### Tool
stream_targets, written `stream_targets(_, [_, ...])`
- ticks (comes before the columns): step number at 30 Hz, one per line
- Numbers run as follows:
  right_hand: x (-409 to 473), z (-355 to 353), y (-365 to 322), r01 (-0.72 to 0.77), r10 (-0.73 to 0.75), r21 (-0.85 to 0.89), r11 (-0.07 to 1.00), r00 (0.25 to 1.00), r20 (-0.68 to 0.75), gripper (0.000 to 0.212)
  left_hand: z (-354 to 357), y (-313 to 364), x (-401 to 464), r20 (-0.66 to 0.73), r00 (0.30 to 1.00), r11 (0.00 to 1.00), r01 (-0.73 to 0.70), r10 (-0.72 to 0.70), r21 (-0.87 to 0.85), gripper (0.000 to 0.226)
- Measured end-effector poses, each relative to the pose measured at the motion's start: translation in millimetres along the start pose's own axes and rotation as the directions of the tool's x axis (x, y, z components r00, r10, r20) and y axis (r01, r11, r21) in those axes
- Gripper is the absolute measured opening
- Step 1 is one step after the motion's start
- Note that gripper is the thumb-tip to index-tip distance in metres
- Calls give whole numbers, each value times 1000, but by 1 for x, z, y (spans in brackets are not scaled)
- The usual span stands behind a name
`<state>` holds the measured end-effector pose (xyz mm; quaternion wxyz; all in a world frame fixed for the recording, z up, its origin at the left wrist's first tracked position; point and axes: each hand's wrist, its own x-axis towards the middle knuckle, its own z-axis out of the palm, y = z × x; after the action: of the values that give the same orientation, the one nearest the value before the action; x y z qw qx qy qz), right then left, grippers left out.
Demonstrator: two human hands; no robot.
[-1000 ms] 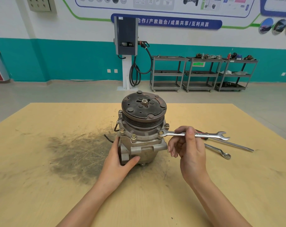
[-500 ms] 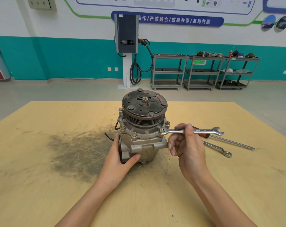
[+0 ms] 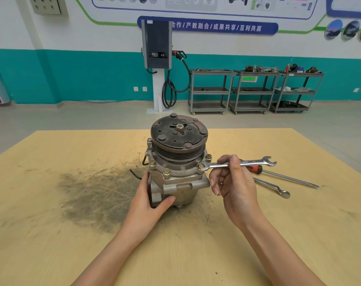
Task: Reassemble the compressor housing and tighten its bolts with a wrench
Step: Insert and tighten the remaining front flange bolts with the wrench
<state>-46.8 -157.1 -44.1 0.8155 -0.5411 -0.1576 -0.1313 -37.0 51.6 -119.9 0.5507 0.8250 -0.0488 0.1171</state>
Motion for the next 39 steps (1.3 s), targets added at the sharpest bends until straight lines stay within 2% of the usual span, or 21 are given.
stream_targets(3, [-3,2,2,53,-55,-42,998,998,-37,36,0,2,-1,-6,1000,1000,-4,4,-12,79])
stream_targets(10, [-6,4,4,90,-94,-74,993,994,-58,35,0,1,1,-6,1000,1000,3,-3,6,69])
stream_targets(19, [-13,7,9,139,-147,-79,987,983,-108,33,-1,4,0,-3,1000,1000,0,0,2,84])
stream_targets(26, [-13,6,6,121,-125,-45,992,989,-81,33,-1,7,-2,-2,1000,1000,8,-8,-20,84])
stream_targets(31, [-6,5,-13,193,-193,-16,981,981,-24,33,-2,8,-2,-6,1000,999,27,-27,-36,84])
stream_targets(33, [-2,-9,-26,224,-226,-63,973,974,-20,28,0,8,-2,-4,999,999,37,-38,-28,86])
stream_targets(34, [0,-20,-33,225,-229,-159,961,973,-7,23,1,8,-2,-4,999,999,43,-43,-24,85])
stream_targets(35, [1,-32,-37,208,-214,-306,929,977,16,19,1,8,-2,-5,999,999,45,-45,-27,85])
stream_targets(37, [-4,-59,-42,180,-157,-629,756,983,93,21,2,9,-3,-6,999,999,41,-42,-30,85])
stream_targets(38, [-9,-73,-42,194,-130,-766,613,981,145,24,2,9,-2,-8,999,999,43,-43,-29,87])
stream_targets(39, [-14,-85,-41,240,-116,-875,421,971,211,26,2,9,-2,-10,999,999,45,-45,-25,89])
